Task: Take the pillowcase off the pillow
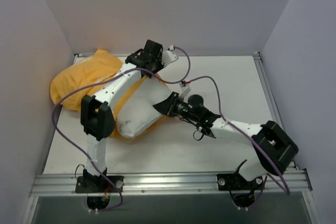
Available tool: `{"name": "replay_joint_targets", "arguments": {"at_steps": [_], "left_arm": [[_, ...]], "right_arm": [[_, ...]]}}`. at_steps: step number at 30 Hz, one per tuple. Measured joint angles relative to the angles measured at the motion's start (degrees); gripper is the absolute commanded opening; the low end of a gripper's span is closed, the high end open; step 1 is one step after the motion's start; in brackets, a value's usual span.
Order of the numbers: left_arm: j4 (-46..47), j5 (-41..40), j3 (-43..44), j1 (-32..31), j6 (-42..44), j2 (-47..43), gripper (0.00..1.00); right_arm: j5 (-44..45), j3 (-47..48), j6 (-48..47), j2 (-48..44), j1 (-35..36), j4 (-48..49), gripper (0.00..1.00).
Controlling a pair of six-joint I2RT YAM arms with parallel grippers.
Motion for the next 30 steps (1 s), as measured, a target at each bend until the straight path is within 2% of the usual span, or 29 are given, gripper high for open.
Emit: {"name": "replay_joint_targets", "arguments": {"at_steps": [5,9,12,16,20,21,22,23,24,27,30], "left_arm": [[0.48,-1.20,-1.01,0.26,0.39,2.14,0.02],[5.38,3.43,-9.29,0.83,1.27,-3.56,0.02],[7.48,6.99,-15.06,1.66,3.13,-9.53,0.02],[9.22,11.87,-20.33,3.43,5.97,-15.10,0.02],[10.86,17.22,-25.09,4.15,8.52,-16.92,0.02],[11.17,18.95,-25.81,4.15,9.03,-16.92,0.07],[11.28,20.46,-26.27,4.15,9.29,-16.92,0.28],[11.04,21.70,-26.32,4.15,9.62,-16.92,0.58],[10.80,22.60,-26.29,4.37,9.75,-17.05,0.94],[7.54,25.44,-23.82,6.80,6.27,-17.49,0.94],[0.09,30.40,-17.07,9.07,0.66,-17.90,0.94]], "right_arm": [[2.95,-8.44,-2.71,-19.87,-2.45,-13.03,0.00],[3.02,-10.71,-6.69,-33.48,-13.88,-26.05,0.00],[0.83,-10.69,-10.84,-37.09,-22.91,-33.11,0.00],[-7.67,-10.47,-15.19,-37.66,-35.06,-39.74,0.00],[-17.68,-8.66,-19.04,-37.59,-50.58,-44.72,0.00],[-19.76,-8.31,-19.50,-37.33,-53.37,-44.96,0.00],[-21.53,-7.96,-19.76,-36.76,-55.41,-45.00,0.00],[-23.08,-7.82,-19.82,-35.71,-56.74,-44.68,0.00],[-24.02,-7.82,-19.78,-34.58,-57.31,-44.59,0.00],[-24.52,-7.82,-20.37,-31.47,-57.92,-45.18,0.00],[-24.68,-7.10,-21.64,-30.64,-57.86,-46.88,0.00]]}}
